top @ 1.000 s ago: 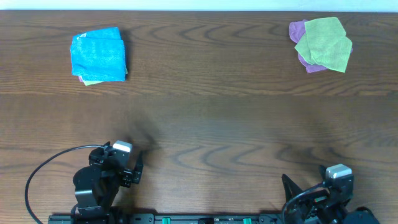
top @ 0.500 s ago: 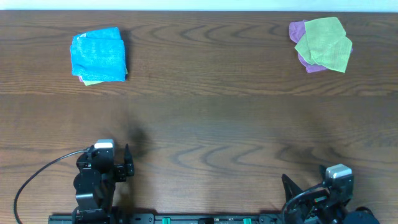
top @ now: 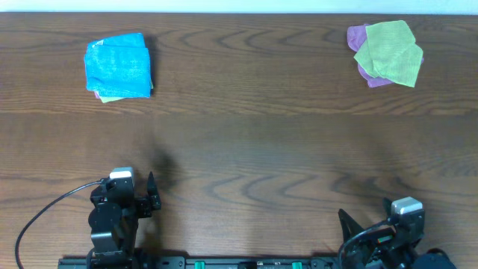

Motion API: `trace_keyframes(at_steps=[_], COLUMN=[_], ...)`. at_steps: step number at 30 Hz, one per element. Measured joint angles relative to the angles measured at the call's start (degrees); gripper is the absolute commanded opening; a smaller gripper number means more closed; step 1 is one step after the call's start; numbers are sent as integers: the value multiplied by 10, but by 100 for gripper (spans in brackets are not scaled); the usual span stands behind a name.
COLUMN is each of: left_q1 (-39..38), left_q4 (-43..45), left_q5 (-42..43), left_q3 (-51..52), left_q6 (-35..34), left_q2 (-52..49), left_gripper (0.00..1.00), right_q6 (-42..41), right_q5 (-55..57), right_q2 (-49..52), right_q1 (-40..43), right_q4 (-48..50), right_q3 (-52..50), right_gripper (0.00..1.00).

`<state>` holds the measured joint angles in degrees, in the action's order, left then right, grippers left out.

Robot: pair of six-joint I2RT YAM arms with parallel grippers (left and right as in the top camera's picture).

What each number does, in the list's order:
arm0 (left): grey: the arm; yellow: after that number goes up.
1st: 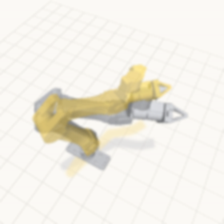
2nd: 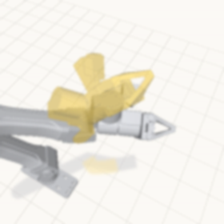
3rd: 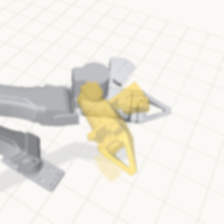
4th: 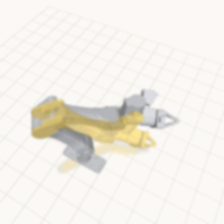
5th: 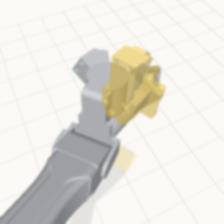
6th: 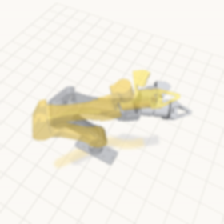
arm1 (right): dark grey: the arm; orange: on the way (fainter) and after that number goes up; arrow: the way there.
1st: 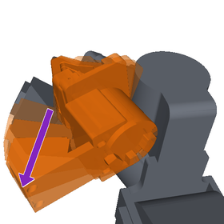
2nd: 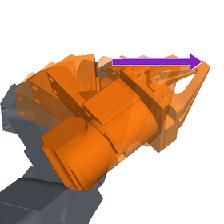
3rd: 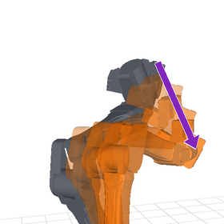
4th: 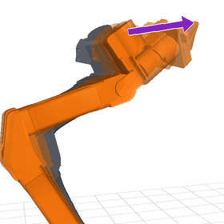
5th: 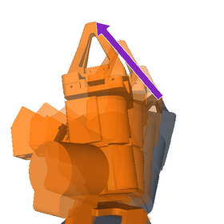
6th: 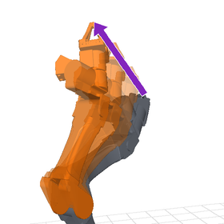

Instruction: Fold the cloth

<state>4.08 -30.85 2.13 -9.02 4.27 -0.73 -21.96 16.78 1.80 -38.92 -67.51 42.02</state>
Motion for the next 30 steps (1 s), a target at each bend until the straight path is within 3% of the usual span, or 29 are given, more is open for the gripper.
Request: trace_keyframes(at_steps=[8, 12, 16, 20, 24, 30], left_q1=[0, 0, 0, 0, 0, 0], left_q4=[0, 0, -1, -1, -1, -2], left_q5=[0, 0, 0, 0, 0, 0], left_q3=[0, 0, 0, 0, 0, 0], left_q6=[0, 0, 0, 0, 0, 0], left_q2=[0, 0, 0, 0, 1, 1], left_gripper=[95, 95, 95, 95, 95, 95], right_q6=[0, 0, -7, -11, 59, 151], right_q5=[0, 9, 24, 14, -50, -113], right_q2=[0, 0, -1, -1, 0, -1], right_q1=[0, 12, 107, 224, 307, 390], right_q4=[0, 60, 101, 161, 240, 251], right_q3=[0, -2, -25, -120, -204, -259], right_gripper=[99, 99, 99, 99, 99, 99])
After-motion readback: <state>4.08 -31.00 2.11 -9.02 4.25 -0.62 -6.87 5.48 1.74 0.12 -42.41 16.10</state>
